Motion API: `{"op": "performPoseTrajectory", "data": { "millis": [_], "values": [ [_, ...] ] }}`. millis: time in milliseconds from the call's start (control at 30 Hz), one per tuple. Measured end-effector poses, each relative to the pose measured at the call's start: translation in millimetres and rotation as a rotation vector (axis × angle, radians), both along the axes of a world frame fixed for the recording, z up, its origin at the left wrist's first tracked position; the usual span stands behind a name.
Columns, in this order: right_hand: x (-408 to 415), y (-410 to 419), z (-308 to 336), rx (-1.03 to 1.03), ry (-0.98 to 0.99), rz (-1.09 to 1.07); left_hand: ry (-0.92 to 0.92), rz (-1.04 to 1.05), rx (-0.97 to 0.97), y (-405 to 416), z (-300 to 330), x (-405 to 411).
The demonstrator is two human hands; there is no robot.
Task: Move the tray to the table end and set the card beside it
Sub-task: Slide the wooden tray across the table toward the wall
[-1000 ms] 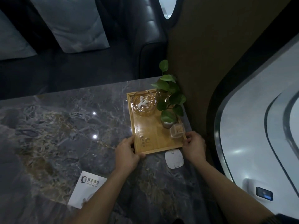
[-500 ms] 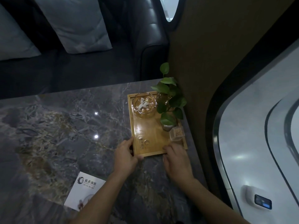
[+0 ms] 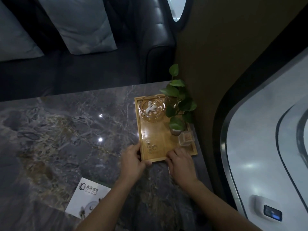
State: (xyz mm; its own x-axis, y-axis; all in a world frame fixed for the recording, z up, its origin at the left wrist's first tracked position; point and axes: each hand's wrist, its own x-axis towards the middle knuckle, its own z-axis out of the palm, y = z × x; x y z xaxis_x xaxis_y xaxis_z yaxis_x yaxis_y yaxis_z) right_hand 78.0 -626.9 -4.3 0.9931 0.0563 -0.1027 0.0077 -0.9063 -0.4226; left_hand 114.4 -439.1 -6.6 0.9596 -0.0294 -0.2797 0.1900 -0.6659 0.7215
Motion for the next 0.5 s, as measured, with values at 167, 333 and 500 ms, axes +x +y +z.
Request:
{"op": "performPoseTrajectory", "data": {
  "millis": [167, 333, 500],
  "values": [
    [0.0, -9.6, 1.6, -0.014, 0.021, -0.011, 0.006, 0.000, -0.013, -10.7, -2.2, 0.1],
    [0.1, -20.7, 1.0, -0.012, 0.056, -0.040, 0.005, -0.017, -0.026, -22.1, -5.2, 1.2],
    [1.2, -26.1, 0.4, -0.017, 0.073, -0.062, 0.016, -0.036, 0.001, -29.2, -5.3, 2.8]
  ]
}}
